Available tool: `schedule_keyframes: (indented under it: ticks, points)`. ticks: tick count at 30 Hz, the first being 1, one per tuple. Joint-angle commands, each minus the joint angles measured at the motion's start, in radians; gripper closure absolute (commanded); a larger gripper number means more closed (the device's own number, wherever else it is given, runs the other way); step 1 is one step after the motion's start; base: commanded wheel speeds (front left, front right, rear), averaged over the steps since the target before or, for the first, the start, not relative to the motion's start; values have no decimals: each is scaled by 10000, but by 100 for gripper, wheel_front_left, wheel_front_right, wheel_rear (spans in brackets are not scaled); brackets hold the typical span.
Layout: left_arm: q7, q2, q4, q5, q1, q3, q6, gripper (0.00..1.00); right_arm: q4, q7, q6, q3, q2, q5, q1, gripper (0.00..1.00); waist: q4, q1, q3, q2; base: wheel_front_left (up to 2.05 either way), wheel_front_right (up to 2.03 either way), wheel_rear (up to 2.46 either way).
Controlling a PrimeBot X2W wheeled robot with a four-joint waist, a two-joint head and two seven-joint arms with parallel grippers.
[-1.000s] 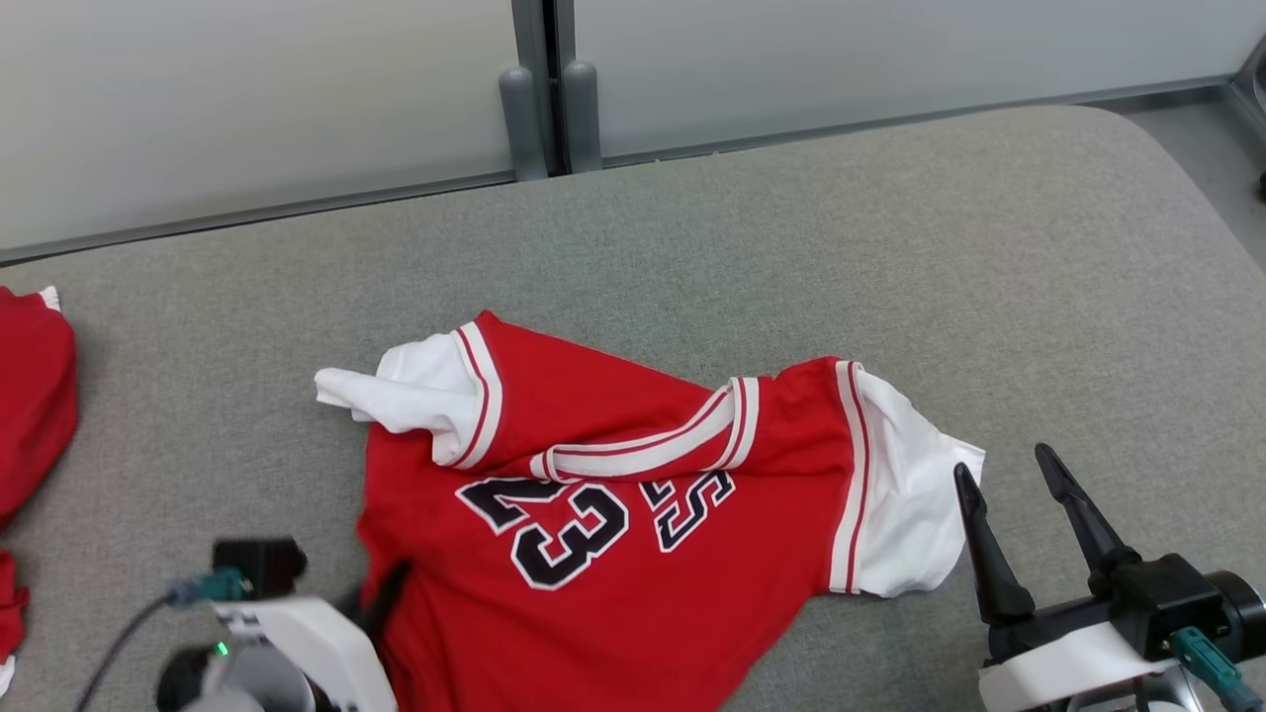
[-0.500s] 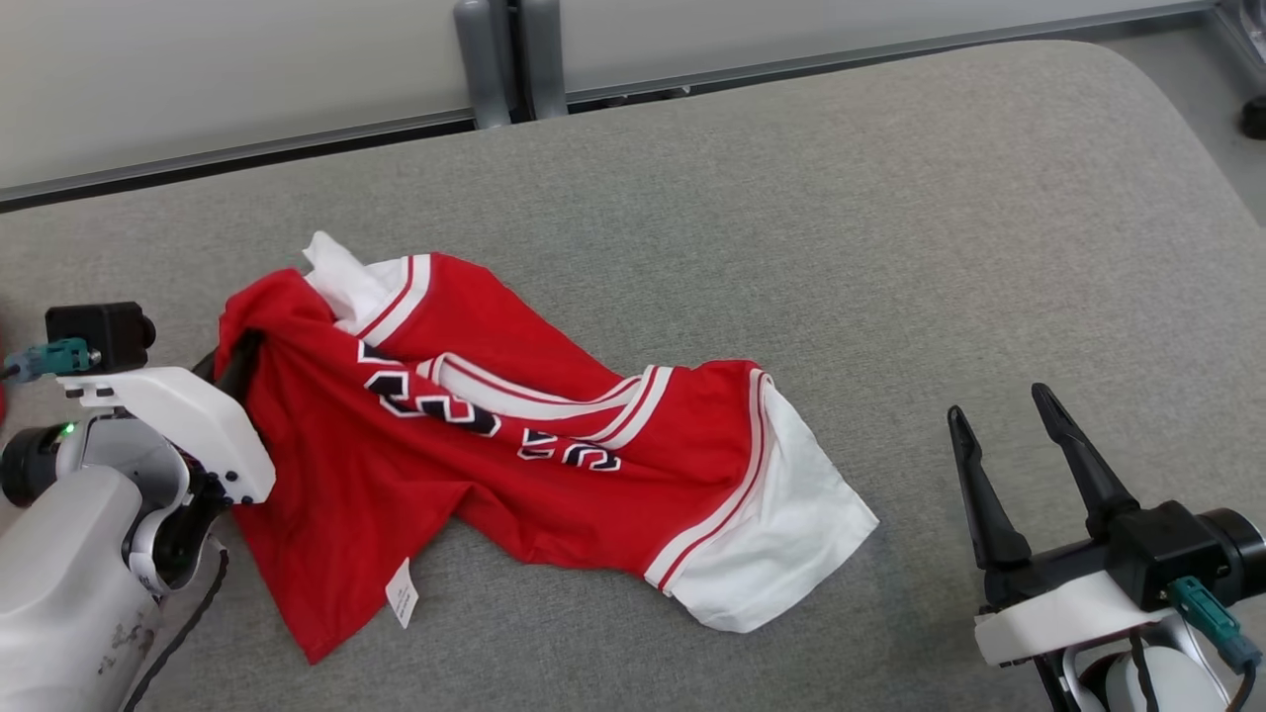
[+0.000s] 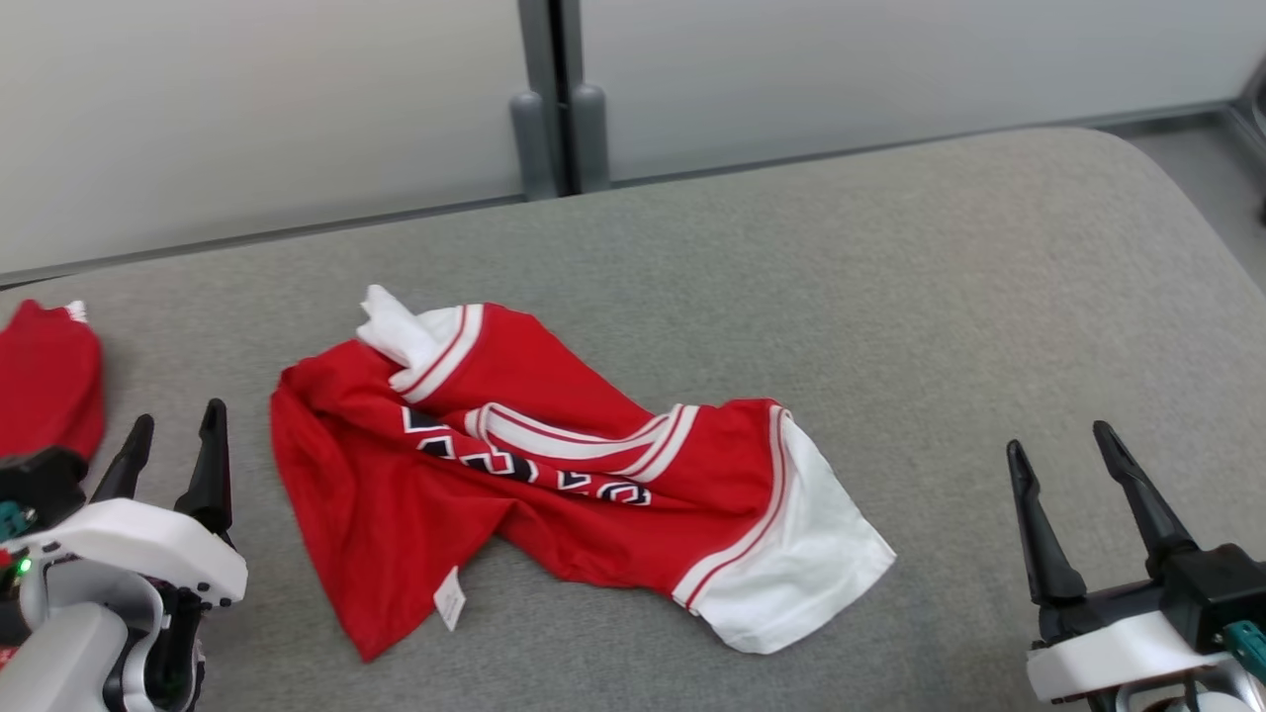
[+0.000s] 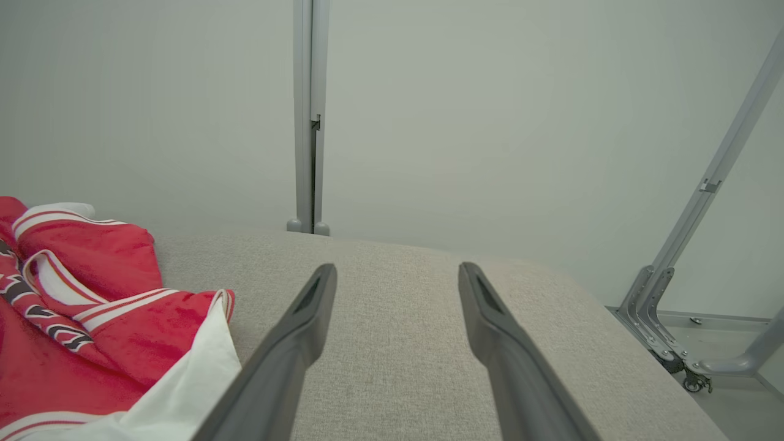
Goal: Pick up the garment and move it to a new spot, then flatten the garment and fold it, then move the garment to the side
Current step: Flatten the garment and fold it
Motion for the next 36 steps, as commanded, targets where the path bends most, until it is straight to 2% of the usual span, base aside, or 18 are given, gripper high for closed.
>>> schedule_keyframes:
  ticks: [1, 3, 5, 8, 11, 17, 21, 27, 36]
  points:
    - [-58, 13, -800, 433, 534, 768, 338, 0, -89, -49, 1, -80, -118, -59, 126, 0, 435, 0, -380, 0, 0, 0, 0]
    - [-52, -418, -2176, 1044, 1768, 1901, 663, 0, -176, -49, 1, -174, -163, -77, 202, 0, 655, 0, -550, 0, 0, 0, 0]
    - [-39, -902, -3339, 1788, 3020, 2841, 631, 0, -228, -49, 1, -180, -189, -102, 258, 0, 822, 0, -704, 0, 0, 0, 0]
    - [-49, -1495, -4448, 2987, 4432, 3810, 228, 0, -221, -49, 1, -80, -190, -116, 312, 0, 972, 0, -904, 0, 0, 0, 0]
    - [-43, -2260, -4923, 4176, 5565, 4407, -218, 0, -212, -49, 1, -37, -151, -109, 320, 0, 1099, 0, -1024, 0, 0, 0, 0]
    - [-44, -3598, -4795, 6264, 6689, 5273, -1388, 0, -139, -49, 1, -43, -14, -29, 617, 0, 1226, 0, -1195, 0, 0, 0, 0]
    - [-45, -4369, -4648, 7176, 6886, 6098, -1947, 0, -25, -49, 1, -88, 108, 11, 868, 0, 1209, 0, -1251, 0, 0, 0, 0]
    - [-45, -4912, -4316, 7809, 6690, 6820, -2345, 0, 131, -49, 1, -197, 213, 8, 1184, 0, 1182, 0, -1277, 0, 0, 0, 0]
    - [-46, -5078, -4315, 8053, 6535, 7025, -2444, 0, 253, -49, 1, -169, 245, 37, 1195, 0, 1145, 0, -1229, 0, 0, 0, 0]
